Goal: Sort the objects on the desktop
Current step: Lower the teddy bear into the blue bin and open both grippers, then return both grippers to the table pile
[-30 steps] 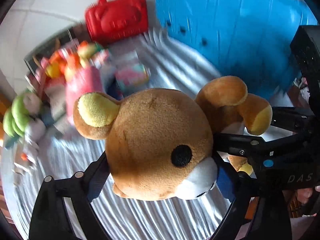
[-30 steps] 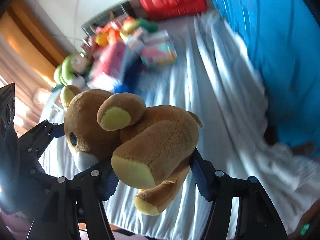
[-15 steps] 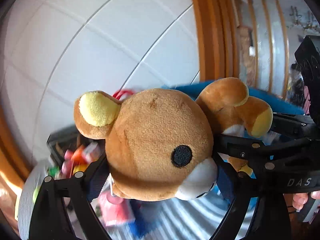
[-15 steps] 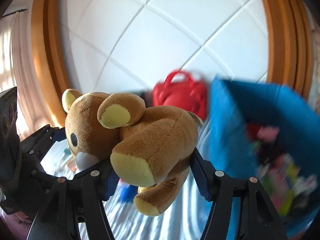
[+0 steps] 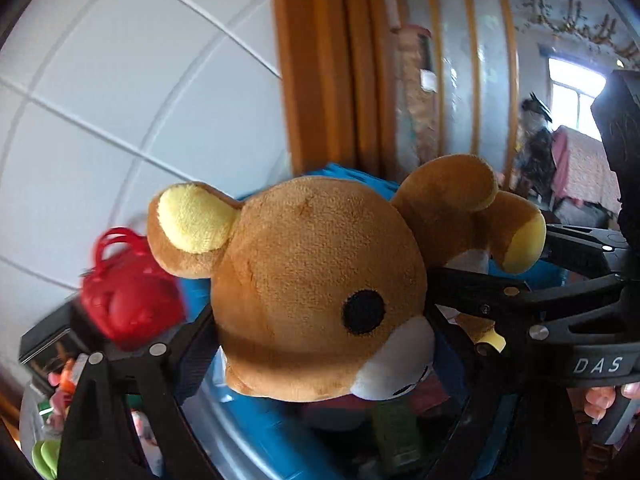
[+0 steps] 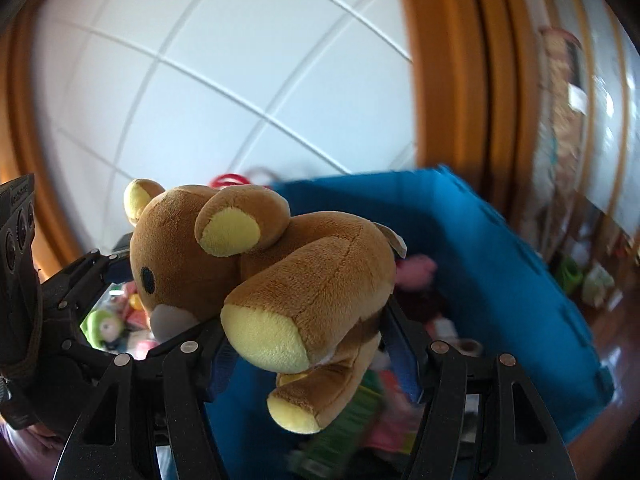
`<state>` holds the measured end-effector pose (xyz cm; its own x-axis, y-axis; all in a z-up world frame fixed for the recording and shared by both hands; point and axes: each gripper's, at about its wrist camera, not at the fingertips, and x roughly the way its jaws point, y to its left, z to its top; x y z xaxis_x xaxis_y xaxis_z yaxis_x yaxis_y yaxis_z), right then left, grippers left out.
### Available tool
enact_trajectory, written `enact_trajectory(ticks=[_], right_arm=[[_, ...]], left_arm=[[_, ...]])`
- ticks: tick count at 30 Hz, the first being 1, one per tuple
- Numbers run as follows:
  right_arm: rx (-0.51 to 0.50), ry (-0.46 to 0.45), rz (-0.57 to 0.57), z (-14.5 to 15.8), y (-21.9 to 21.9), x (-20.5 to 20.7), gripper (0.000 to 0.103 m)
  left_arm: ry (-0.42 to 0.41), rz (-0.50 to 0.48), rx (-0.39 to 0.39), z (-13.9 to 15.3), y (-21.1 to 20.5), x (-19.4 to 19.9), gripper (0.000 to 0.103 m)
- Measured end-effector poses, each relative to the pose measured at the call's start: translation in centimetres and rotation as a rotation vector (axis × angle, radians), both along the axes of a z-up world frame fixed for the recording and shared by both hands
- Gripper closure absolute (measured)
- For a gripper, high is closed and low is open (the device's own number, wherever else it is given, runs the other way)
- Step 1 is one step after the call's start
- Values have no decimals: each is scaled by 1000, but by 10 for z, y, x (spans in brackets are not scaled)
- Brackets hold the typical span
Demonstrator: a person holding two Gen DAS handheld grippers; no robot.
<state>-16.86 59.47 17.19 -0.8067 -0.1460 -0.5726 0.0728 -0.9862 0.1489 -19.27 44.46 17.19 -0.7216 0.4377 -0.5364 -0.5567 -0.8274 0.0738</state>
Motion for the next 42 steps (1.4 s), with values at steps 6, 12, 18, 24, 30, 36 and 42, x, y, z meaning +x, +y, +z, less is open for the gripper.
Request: enact_trajectory(ticks=[6,12,18,24,30,36,42], right_arm=[[-50,-61,-46,-20,60,-15,38],[-79,-108,-67,-38,95,-17,35],[-19,-119,-120,-41,97,-22,35],[-2,-127,-130,-44,94,-25,22],[20,-74,-128,-30,72,-11,0],[49,21,-77,-11,14,10,0],[50,67,30,-5,-66,22,0]], left_arm=[[-80,-40,-66,-18,62,-14,9],[-172,-26,-113,-35,87,-31,8],[-198,10,-147,-43,91,-27,8],[-198,35,-146,-39,77,-22,8],[-174,61,-107,-25,47,-8,8],[-101,135,-22,-8,-16,22,8],[-13,301,8,-18,-100,54,8]])
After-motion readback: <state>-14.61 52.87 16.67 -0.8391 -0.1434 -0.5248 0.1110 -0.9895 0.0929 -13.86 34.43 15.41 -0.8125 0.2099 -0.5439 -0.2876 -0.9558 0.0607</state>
